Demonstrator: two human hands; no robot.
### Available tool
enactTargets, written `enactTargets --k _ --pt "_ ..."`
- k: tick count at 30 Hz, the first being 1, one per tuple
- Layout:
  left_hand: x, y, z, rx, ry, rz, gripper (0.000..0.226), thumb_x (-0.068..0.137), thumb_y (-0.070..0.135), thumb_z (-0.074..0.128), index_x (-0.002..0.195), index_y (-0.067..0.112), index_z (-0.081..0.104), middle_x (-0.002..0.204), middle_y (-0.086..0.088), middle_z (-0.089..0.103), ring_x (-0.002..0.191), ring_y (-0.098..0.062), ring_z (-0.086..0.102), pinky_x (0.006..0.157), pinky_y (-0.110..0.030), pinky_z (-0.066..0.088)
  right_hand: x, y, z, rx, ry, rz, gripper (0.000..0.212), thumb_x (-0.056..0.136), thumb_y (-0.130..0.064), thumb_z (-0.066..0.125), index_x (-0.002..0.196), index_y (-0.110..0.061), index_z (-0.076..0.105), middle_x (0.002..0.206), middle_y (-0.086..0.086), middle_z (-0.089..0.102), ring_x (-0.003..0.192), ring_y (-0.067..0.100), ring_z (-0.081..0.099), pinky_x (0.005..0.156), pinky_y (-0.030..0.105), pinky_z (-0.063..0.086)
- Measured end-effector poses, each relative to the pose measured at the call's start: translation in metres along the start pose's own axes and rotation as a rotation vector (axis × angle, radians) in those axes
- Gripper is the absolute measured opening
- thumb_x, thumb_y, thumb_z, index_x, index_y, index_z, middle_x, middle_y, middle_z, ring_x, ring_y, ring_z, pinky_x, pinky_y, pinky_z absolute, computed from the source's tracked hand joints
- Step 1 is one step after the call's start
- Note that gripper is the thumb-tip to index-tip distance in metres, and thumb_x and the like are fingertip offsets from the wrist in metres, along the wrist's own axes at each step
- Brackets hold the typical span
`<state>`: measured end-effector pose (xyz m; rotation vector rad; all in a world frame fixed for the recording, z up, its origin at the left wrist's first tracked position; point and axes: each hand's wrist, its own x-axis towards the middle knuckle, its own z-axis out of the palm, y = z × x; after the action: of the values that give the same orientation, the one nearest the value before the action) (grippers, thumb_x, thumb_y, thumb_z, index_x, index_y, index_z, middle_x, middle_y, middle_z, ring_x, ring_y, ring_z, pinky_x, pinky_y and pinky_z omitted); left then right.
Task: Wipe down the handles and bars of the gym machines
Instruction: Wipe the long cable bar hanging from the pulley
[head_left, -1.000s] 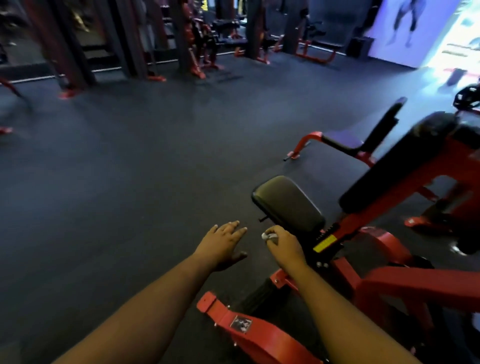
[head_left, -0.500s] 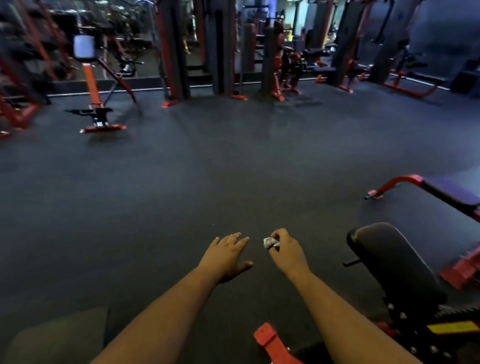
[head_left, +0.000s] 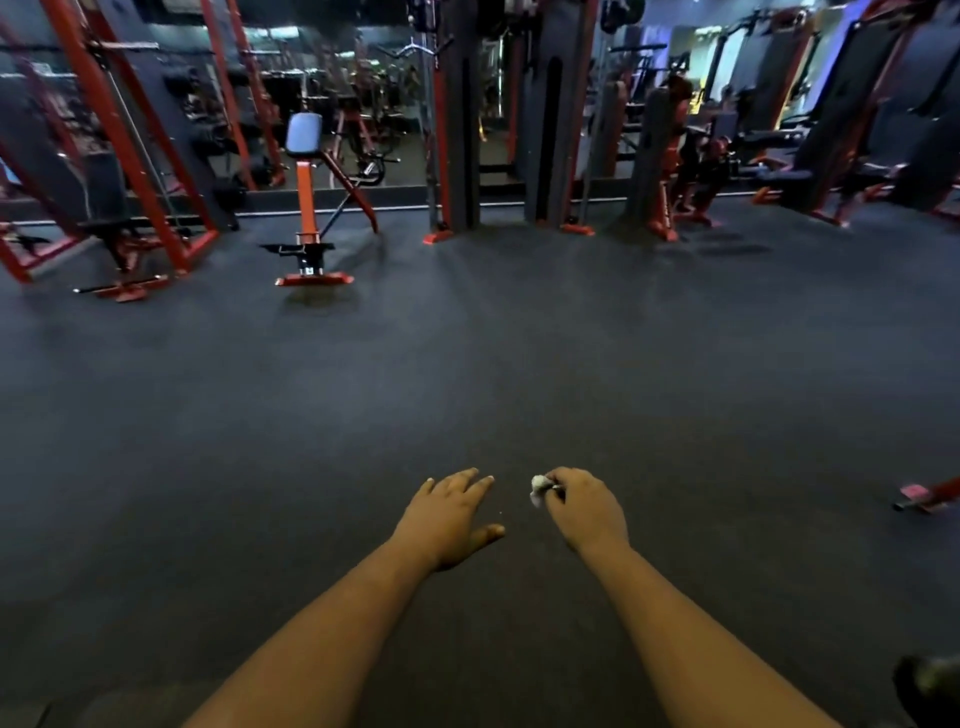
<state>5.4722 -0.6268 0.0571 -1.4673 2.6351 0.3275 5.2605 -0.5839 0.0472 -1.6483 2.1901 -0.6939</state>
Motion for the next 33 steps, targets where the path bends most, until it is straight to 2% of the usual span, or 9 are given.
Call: enactTargets --k 6,11,16,21,25,33 --pt "0.114 -0.038 -0.043 0.016 0.006 -0.027 0.083 0.100 0.069 0.041 0.165 0.029 0.010 0.172 0.000 0.011 0.157 -0.020 0.014 0.127 -0.046 0.010 0.131 -0.009 -0.004 -0.012 -0.044 0.000 0.012 0.090 -0.030 0.063 0.100 -0.024 0.067 0.105 0.000 0.068 0.091 0.024 0.064 0.071 0.036 0.050" --pt "0.207 -0.069 -0.075 -0.008 0.025 -0.021 0.083 0.099 0.070 0.041 0.165 0.030 0.009 0.172 0.001 0.011 0.158 -0.019 0.013 0.128 -0.046 0.009 0.235 -0.023 -0.007 -0.065 -0.040 -0.019 0.018 0.090 -0.037 0.069 0.097 -0.025 0.057 0.097 -0.001 0.066 0.084 0.023 0.061 0.065 0.034 0.045" --pt "0.307 -0.112 -0.101 0.006 0.031 0.018 0.083 0.099 0.070 0.040 0.165 0.030 0.008 0.172 0.001 0.010 0.158 -0.019 0.012 0.129 -0.047 0.008 0.342 -0.034 0.012 -0.092 -0.015 -0.004 0.009 0.094 -0.037 0.059 0.093 -0.031 0.053 0.091 -0.004 0.067 0.078 0.019 0.066 0.070 0.042 0.057" --pt "0.414 -0.163 -0.127 -0.015 0.041 0.074 0.084 0.099 0.071 0.040 0.165 0.031 0.009 0.172 0.002 0.010 0.158 -0.019 0.012 0.129 -0.048 0.008 0.450 -0.050 0.025 -0.125 0.047 0.040 0.004 0.096 -0.035 0.055 0.096 -0.031 0.056 0.094 -0.006 0.064 0.080 0.016 0.064 0.070 0.040 0.056" --pt "0.497 -0.192 -0.157 0.014 0.023 0.147 0.084 0.098 0.072 0.039 0.165 0.031 0.009 0.172 0.001 0.010 0.158 -0.018 0.012 0.128 -0.048 0.008 0.527 -0.058 0.015 -0.188 0.089 0.090 0.009 0.098 -0.031 0.053 0.101 -0.028 0.060 0.097 -0.004 0.064 0.083 0.018 0.061 0.070 0.038 0.054" --pt "0.683 -0.199 -0.216 0.045 0.040 0.248 0.084 0.098 0.074 0.038 0.165 0.031 0.010 0.172 0.001 0.011 0.157 -0.019 0.014 0.129 -0.049 0.008 0.701 -0.034 -0.017 -0.198 0.189 0.146 0.012 0.099 -0.033 0.053 0.100 -0.028 0.064 0.097 -0.005 0.066 0.083 0.016 0.061 0.068 0.036 0.053"
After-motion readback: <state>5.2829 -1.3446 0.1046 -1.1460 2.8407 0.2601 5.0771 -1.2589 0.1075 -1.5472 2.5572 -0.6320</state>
